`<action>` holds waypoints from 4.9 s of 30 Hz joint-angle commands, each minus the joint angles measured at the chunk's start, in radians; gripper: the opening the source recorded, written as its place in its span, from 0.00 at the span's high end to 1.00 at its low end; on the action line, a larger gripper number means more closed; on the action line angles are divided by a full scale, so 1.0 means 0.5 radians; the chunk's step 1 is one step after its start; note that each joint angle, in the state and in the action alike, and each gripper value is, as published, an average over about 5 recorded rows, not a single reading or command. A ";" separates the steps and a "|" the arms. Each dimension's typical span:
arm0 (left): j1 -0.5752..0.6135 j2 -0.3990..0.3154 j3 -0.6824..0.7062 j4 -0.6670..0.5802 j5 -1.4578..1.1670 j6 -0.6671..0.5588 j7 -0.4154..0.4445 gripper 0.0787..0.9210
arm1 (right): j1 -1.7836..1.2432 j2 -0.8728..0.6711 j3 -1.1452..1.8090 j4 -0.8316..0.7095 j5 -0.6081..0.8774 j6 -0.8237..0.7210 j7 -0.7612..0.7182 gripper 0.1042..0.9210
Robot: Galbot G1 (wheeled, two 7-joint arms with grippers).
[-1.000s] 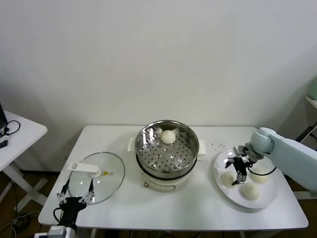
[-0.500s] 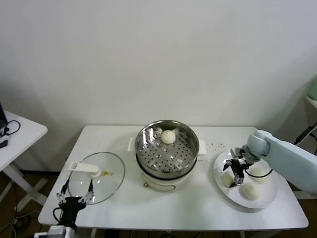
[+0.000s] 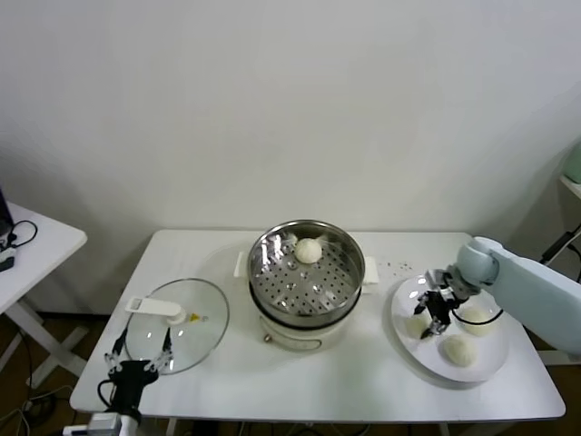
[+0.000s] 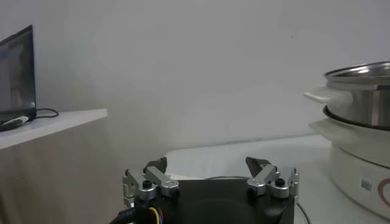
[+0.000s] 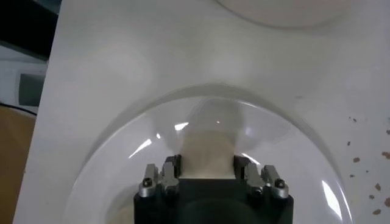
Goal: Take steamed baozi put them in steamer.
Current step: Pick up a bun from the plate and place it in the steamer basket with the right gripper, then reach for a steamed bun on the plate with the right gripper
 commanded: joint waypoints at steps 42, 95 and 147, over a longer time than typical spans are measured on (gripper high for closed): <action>-0.016 0.001 0.040 -0.067 0.012 0.004 0.030 0.12 | 1.364 1.170 -1.143 -0.103 1.291 -0.331 0.051 0.42; 0.000 -0.006 0.043 -0.007 0.002 -0.032 0.028 0.12 | 1.024 1.426 -1.048 -0.409 1.043 -0.265 0.070 0.42; 0.043 -0.038 0.086 -0.099 0.052 0.014 0.024 0.12 | 0.385 -0.664 -0.279 0.667 -0.230 0.219 -0.184 0.12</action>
